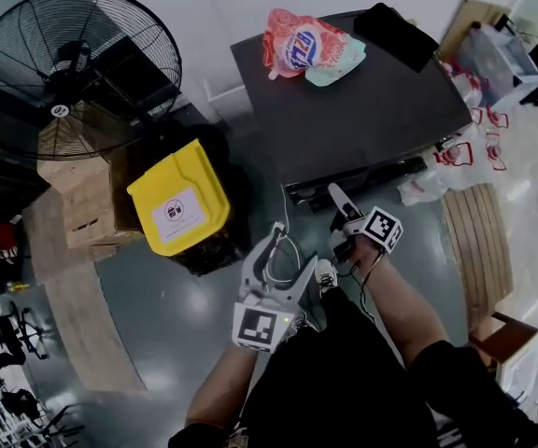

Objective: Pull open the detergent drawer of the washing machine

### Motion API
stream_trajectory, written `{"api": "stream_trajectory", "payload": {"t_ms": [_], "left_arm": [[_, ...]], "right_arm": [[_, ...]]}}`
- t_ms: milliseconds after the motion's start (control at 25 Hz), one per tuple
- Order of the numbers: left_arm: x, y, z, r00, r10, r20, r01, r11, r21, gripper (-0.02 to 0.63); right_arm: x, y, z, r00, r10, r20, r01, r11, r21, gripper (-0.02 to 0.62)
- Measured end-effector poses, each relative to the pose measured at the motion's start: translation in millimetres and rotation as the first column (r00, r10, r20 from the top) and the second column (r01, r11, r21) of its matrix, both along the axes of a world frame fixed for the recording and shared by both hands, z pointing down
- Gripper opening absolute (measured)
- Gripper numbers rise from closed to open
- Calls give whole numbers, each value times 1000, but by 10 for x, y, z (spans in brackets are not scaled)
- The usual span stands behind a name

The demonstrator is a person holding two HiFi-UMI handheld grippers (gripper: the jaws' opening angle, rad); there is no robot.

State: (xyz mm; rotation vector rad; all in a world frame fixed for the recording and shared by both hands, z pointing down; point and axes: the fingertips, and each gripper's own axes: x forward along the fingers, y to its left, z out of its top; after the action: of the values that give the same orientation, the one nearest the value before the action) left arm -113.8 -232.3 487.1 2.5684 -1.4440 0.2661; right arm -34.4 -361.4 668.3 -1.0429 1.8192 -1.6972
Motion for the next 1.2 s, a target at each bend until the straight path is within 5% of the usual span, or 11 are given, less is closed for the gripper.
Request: {"api": "stream_trajectory", "payload": {"t_ms": [1200], "left_arm": [[54,-94,50,1000,-12,-6,11,999,-39,279]], "right_arm": [[-19,-74,154,999,-7,35,7,1000,12,466]]}}
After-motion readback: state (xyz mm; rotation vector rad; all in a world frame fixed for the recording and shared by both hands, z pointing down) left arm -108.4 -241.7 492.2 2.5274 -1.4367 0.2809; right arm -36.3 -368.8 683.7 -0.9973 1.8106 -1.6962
